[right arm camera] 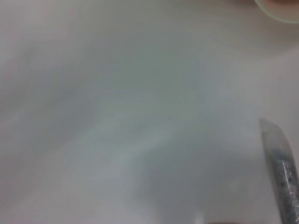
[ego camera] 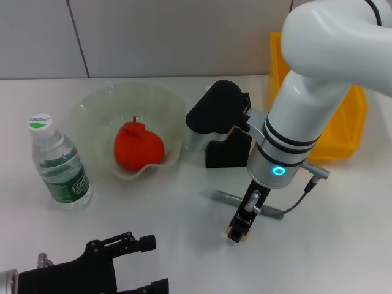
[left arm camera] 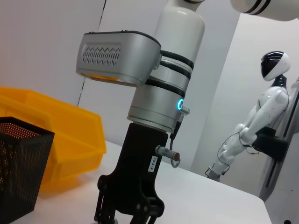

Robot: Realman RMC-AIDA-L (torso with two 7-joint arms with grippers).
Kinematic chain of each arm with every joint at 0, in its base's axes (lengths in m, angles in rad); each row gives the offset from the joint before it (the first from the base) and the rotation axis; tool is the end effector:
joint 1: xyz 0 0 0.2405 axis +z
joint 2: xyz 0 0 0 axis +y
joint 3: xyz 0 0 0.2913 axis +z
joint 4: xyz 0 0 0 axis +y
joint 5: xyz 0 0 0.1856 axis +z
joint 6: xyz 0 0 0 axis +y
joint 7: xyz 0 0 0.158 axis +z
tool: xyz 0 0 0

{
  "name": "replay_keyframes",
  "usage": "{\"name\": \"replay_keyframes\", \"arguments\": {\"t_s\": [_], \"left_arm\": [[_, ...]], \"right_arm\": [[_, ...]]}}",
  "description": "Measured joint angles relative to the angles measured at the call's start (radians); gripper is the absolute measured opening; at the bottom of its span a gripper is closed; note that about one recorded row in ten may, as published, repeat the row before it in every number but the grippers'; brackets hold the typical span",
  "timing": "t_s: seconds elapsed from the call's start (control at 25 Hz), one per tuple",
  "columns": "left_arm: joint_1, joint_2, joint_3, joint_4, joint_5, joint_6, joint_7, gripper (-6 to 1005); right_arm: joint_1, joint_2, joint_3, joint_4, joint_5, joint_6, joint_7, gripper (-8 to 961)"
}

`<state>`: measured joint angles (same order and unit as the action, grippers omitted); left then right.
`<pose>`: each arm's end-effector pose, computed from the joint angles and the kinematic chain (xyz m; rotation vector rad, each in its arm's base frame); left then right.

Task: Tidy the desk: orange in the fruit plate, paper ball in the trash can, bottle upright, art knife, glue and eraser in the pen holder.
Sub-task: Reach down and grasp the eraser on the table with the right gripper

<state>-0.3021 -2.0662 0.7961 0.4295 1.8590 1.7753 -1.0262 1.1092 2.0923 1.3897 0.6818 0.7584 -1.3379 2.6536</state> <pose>-0.3008 0.2203 -0.0516 -2.7740 -0.5745 -1.0133 0.1511 0.3788 -0.1241 -2.7569 0.7564 -0.8728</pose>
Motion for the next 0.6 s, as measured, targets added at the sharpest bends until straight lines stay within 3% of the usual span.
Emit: {"name": "replay_keyframes", "arguments": {"t_s": [0.24, 0.6], "left_arm": [[0.0, 0.0, 0.0, 0.0, 0.0, 0.003, 0.0, 802], [0.0, 0.0, 0.0, 0.0, 0.0, 0.01, 0.0, 802]], "right_arm": [[-0.004, 0.0, -0.006, -0.001, 0.001, 0.01, 0.0, 380], [-0.005, 0.0, -0.042, -0.001, 0.007, 0.022, 0.0, 381]]}}
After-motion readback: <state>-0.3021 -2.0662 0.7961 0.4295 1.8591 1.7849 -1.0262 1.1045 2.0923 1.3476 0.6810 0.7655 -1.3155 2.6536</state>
